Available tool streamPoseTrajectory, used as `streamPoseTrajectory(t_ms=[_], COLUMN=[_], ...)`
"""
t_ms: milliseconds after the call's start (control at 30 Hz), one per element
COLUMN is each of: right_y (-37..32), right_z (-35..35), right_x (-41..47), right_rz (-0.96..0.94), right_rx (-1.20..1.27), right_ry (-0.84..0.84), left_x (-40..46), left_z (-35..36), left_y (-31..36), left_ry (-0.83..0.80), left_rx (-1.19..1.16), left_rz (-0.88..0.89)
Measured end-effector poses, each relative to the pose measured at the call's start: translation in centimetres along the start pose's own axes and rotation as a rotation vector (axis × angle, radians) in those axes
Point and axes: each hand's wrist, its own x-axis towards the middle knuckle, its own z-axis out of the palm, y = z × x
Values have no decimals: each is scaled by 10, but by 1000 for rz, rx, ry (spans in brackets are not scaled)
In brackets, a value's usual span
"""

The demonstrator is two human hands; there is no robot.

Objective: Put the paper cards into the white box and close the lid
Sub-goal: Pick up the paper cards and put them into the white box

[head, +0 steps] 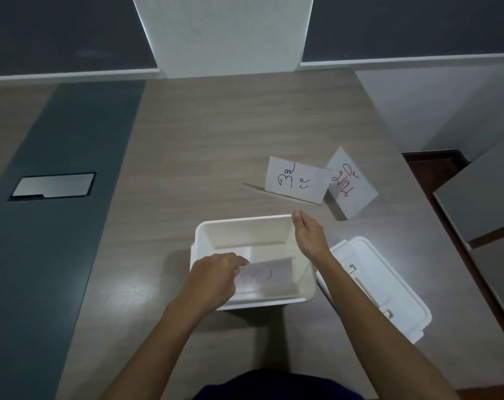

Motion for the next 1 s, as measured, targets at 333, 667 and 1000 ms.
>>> streamPoseTrajectory(t_ms=[333,667,1000], right_y=[13,19,-12], right_z=[-30,-38,-35], right_x=[14,16,56], right_rz=[46,45,-141], right_rx=[29,70,-147], right_ry=[67,103,195], left_x=[32,49,25], left_z=[25,24,9], left_y=[15,-14,-14], left_ry=[-264,393,327], left_rx=[-190,-442,-1001], left_rz=[10,-300,-416])
